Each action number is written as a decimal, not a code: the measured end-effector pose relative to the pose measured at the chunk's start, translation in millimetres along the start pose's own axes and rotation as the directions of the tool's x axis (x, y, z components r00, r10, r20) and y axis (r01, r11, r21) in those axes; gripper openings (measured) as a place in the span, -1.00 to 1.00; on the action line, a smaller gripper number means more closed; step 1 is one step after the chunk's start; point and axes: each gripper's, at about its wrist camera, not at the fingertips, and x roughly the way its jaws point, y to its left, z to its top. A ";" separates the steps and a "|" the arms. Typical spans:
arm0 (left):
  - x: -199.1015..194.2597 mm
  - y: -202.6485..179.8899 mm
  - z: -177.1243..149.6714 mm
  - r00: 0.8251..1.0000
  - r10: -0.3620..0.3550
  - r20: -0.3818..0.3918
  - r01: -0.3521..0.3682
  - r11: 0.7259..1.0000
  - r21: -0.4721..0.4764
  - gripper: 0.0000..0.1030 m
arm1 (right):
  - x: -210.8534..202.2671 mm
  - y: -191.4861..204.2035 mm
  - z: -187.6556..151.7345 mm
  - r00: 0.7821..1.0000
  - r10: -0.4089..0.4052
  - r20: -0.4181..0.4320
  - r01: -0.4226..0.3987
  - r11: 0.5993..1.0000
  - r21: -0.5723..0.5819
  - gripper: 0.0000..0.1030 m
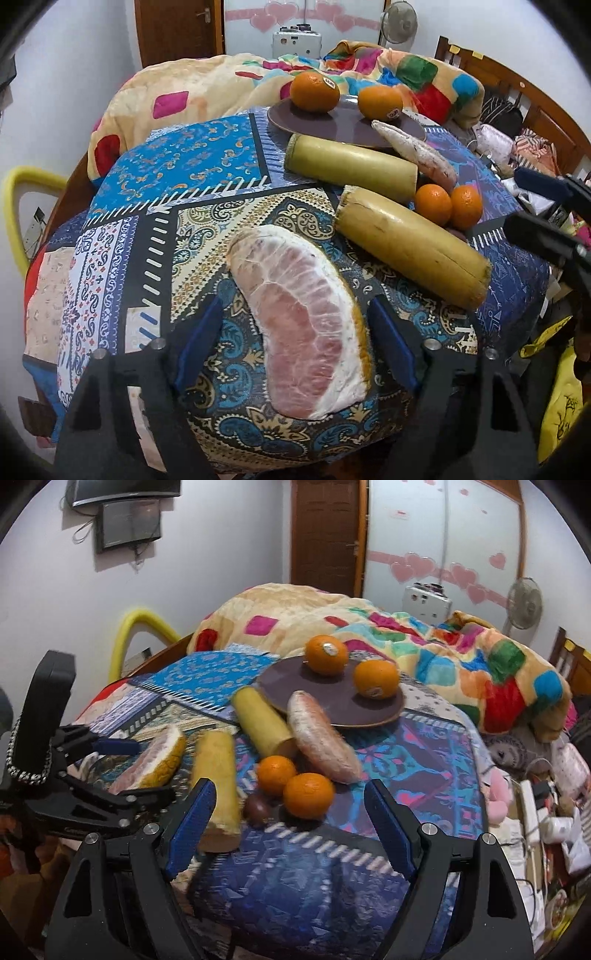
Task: Organize fruits
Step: 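Grasp the peeled pomelo segment with the left gripper while the right gripper grasps a yellow roll, then place the pomelo segment and yellow roll onto the brown plate, opening both grippers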
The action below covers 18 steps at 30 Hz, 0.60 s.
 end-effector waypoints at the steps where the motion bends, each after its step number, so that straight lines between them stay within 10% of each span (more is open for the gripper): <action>1: -1.4 1.6 -0.7 1.000 -0.006 0.003 0.006 1.000 0.005 0.41 | 2.5 3.8 1.3 1.000 0.011 -0.004 -0.011 1.000 -0.005 0.48; 7: -10.1 13.3 -8.4 1.000 -0.025 0.011 0.025 0.999 0.030 0.04 | 23.6 24.9 7.9 0.996 0.066 -0.053 -0.068 0.997 -0.048 0.16; 18: -13.7 32.4 -11.3 0.998 -0.059 -0.012 0.059 0.998 0.023 0.00 | 56.0 46.2 20.4 0.983 0.085 -0.163 -0.107 0.986 -0.129 -0.11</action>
